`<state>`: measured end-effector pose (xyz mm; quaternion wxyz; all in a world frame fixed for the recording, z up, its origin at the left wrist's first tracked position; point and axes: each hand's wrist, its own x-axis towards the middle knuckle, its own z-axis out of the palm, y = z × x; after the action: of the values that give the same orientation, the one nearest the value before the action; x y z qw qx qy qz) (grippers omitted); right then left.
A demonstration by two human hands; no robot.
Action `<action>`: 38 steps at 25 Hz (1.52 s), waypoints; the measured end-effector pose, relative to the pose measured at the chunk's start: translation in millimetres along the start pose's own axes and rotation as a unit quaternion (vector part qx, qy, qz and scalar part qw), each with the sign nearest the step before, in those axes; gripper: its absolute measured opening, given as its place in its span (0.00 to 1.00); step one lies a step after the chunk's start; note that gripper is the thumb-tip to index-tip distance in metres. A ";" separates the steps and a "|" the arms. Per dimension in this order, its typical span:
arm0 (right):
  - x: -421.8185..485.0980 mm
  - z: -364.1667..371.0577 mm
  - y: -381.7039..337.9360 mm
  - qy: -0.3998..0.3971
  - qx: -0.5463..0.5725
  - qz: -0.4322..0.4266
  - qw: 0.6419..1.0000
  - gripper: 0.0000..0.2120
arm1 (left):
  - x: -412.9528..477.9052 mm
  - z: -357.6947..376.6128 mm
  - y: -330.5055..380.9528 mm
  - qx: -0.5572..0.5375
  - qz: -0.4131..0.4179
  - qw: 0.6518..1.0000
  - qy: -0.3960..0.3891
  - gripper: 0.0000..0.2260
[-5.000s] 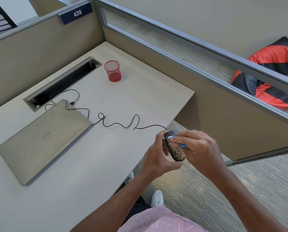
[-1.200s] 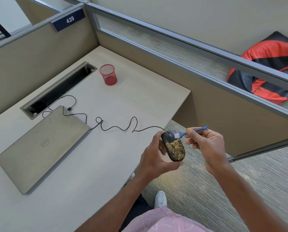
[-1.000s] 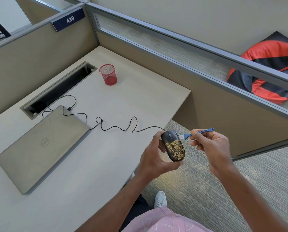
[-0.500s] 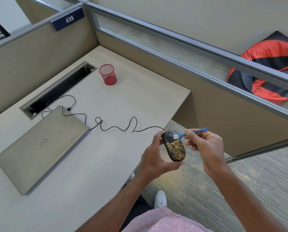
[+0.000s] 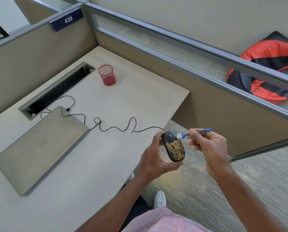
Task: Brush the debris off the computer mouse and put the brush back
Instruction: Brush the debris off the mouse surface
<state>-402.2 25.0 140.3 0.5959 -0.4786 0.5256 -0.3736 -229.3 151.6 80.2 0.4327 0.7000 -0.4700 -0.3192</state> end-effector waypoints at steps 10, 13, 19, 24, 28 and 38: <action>-3.4 0.4 5.6 -0.015 -0.023 -0.017 0.999 0.07 | 2.9 2.3 0.8 0.000 -0.007 1.000 0.007 0.51; -4.4 -7.2 6.3 -0.010 -0.027 -0.020 0.999 0.07 | 3.2 1.8 -0.3 0.005 -0.009 1.000 0.008 0.51; -2.9 4.5 0.2 -0.014 -0.016 -0.039 0.999 0.07 | 2.9 2.5 1.0 0.006 -0.008 1.000 0.008 0.50; -6.2 14.4 5.5 -0.026 -0.036 -0.047 0.998 0.06 | 3.2 1.7 3.6 0.010 -0.009 1.000 0.011 0.50; -9.5 2.9 10.3 -0.019 -0.044 -0.042 0.998 0.05 | 2.6 -0.6 3.9 0.021 -0.013 1.000 0.009 0.52; -9.8 12.8 6.5 -0.034 -0.038 -0.071 0.996 0.04 | -1.2 -2.1 5.3 0.016 -0.014 1.000 0.005 0.50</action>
<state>-391.6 38.3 136.5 0.5667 -0.5496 0.4836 -0.3780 -229.9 152.4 85.9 0.4193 0.7147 -0.4631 -0.3147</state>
